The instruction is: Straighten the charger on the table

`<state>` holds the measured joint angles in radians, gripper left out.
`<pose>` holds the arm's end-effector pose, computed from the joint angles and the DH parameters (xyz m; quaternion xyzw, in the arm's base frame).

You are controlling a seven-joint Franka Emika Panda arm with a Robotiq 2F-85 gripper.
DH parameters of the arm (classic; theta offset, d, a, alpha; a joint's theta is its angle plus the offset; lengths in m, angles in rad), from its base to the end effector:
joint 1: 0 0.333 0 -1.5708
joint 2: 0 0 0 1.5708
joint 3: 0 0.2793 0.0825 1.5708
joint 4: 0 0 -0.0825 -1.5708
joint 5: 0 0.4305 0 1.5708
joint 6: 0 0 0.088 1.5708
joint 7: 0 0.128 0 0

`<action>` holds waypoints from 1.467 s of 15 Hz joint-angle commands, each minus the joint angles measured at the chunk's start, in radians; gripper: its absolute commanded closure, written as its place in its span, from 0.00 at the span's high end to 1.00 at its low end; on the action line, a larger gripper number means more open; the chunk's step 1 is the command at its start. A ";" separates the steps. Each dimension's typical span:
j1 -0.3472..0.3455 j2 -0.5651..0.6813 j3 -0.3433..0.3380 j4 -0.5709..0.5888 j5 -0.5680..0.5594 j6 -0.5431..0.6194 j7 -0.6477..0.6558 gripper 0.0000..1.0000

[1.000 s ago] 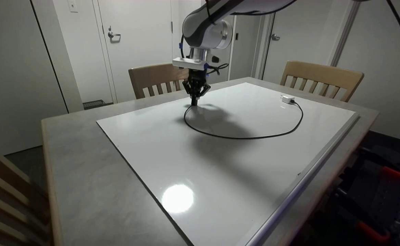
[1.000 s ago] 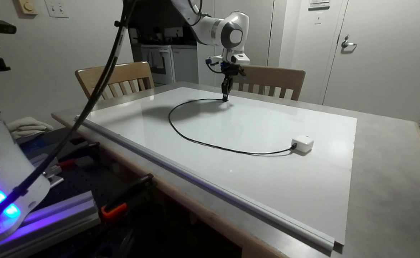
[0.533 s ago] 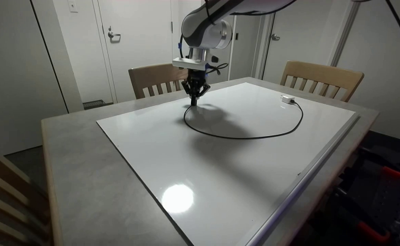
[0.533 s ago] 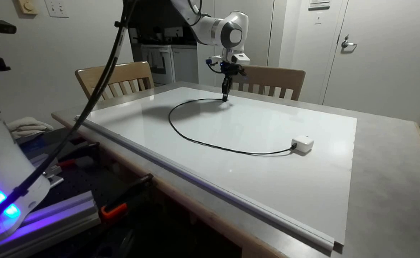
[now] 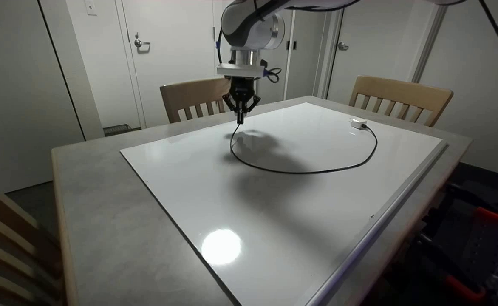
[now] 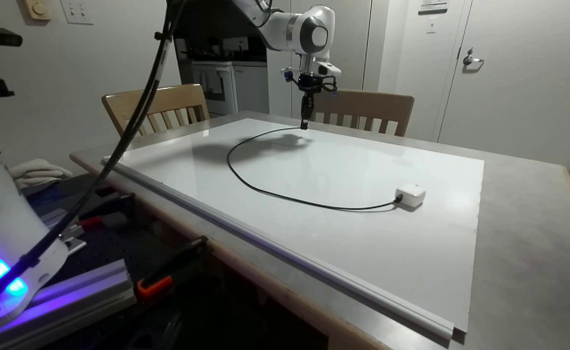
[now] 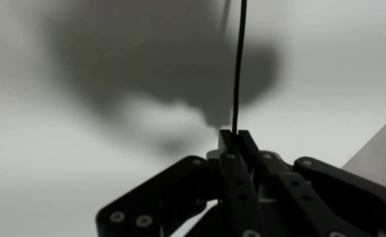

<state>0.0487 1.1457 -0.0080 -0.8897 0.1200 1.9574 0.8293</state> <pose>0.7871 0.0444 0.1199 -0.9125 0.4041 0.0568 0.0297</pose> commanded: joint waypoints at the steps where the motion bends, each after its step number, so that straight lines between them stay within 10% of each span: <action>1: 0.005 0.083 -0.001 0.168 -0.025 -0.103 -0.134 0.02; 10: 0.054 0.207 -0.005 0.396 -0.059 -0.227 -0.375 0.02; 22: 0.116 0.199 0.001 0.419 -0.069 -0.204 -0.624 0.02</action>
<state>0.1536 1.3209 -0.0085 -0.5135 0.0698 1.7631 0.2749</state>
